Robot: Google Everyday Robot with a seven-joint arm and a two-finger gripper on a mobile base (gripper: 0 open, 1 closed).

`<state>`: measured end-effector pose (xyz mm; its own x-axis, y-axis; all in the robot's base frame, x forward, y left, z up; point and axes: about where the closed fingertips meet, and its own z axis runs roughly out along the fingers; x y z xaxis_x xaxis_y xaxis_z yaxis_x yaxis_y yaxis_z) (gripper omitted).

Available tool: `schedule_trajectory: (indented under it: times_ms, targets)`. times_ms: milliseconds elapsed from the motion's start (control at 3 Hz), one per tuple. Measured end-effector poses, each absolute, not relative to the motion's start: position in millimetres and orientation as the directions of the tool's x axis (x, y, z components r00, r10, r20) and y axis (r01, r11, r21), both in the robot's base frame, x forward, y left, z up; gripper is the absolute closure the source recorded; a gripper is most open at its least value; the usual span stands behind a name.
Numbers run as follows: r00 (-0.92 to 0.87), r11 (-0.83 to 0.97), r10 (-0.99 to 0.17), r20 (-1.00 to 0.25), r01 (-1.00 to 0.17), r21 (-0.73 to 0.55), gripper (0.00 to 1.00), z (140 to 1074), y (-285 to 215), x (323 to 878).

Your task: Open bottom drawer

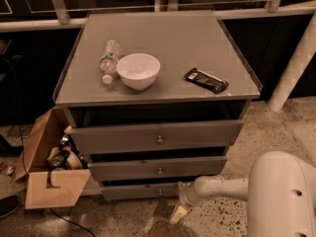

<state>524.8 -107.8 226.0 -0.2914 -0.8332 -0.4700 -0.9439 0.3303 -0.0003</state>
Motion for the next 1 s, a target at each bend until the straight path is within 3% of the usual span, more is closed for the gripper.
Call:
schedule_trajectory:
  times_ms: [1000]
  targets:
    - [-0.284,0.363,-0.813,-0.509,-0.930,-0.061,0.00,217,-107,543]
